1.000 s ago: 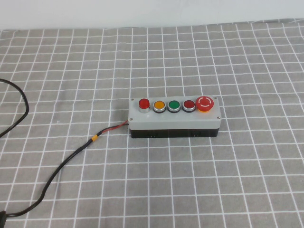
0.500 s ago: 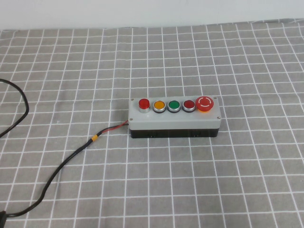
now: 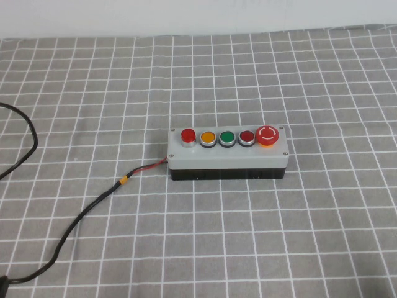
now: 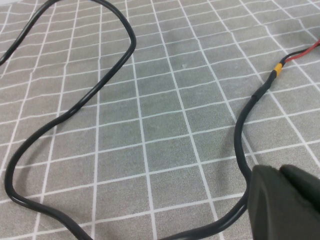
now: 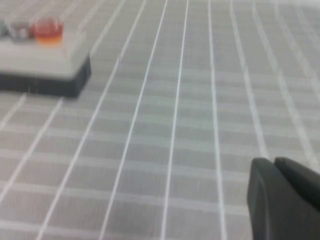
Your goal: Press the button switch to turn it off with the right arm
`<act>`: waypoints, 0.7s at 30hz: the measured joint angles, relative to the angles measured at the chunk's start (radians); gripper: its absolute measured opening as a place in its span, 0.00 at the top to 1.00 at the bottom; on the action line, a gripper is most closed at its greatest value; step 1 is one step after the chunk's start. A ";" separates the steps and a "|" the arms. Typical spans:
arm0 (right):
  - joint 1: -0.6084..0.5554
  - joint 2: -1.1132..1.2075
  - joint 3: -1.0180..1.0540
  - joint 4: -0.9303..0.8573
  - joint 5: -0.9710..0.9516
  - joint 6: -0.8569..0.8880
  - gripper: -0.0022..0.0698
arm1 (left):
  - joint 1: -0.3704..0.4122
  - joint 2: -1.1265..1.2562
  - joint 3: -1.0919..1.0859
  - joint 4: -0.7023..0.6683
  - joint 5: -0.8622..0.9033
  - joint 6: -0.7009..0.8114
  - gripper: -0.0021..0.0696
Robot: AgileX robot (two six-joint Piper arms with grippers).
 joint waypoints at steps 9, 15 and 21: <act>-0.008 0.000 0.057 0.068 -0.041 0.000 0.99 | 0.000 0.000 0.000 0.000 0.000 0.000 0.98; -0.008 0.000 0.057 0.081 -0.041 0.000 0.99 | 0.000 0.000 0.000 0.000 0.000 0.000 0.98; -0.011 0.000 0.057 0.084 -0.041 0.000 0.99 | 0.000 0.000 0.000 0.000 0.000 0.000 0.98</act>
